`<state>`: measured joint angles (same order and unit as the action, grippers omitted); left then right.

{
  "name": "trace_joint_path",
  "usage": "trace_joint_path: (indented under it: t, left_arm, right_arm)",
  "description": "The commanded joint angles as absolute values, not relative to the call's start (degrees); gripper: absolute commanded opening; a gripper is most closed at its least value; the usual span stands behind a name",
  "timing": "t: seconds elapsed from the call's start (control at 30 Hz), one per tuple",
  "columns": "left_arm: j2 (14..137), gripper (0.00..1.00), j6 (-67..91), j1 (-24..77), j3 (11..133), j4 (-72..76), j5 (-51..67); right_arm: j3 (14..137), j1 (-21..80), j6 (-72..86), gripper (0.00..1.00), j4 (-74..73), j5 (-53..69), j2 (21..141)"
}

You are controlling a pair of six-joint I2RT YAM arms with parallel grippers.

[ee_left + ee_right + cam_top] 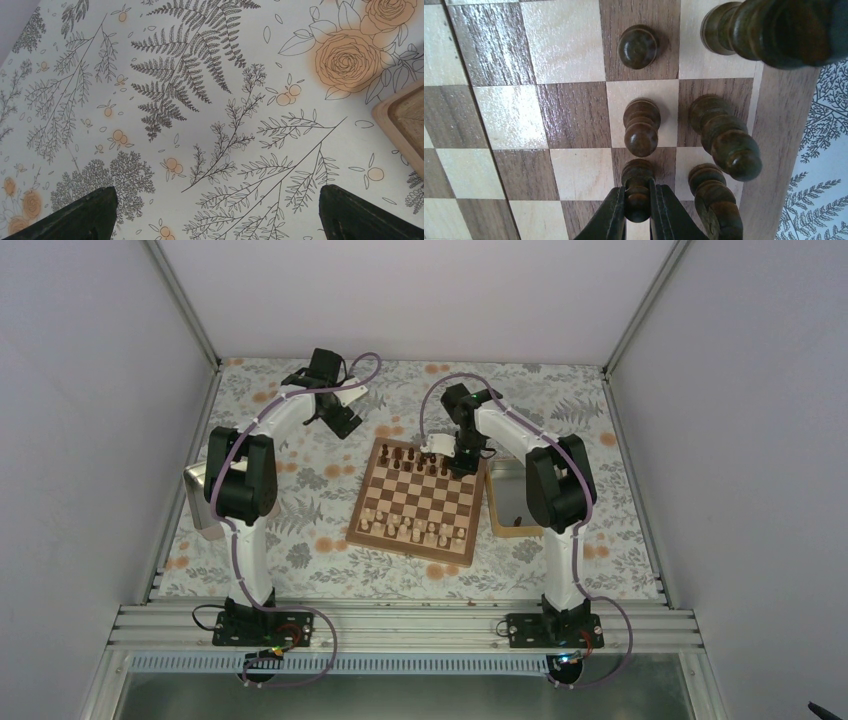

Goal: Set up the chess pieces on the board
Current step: Place the chess piece on the chessboard.

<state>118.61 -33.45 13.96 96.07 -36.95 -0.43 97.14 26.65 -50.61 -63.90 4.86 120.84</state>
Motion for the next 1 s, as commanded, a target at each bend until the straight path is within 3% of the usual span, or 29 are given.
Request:
trace_joint_path:
  t: [0.0, 0.27, 0.43, 0.97]
  left_arm:
    - [118.6, 1.00, -33.6, 14.2, 96.1, -37.2, 0.0]
    - [118.6, 1.00, -33.7, 14.3, 96.1, -37.2, 0.0]
    - [118.6, 1.00, -33.6, 14.3, 96.1, -37.1, -0.1]
    - [118.3, 1.00, -33.7, 14.4, 96.1, -37.3, -0.2]
  right_arm:
    - [98.4, 26.2, -49.8, 0.10, -64.2, 4.0, 119.8]
    - [98.7, 25.9, -49.9, 0.11, -64.3, 4.0, 120.3]
    - [98.7, 25.9, -49.7, 0.24, -63.7, 3.7, 120.2]
    - [101.9, 25.5, -48.7, 0.26, -68.8, 3.8, 113.7]
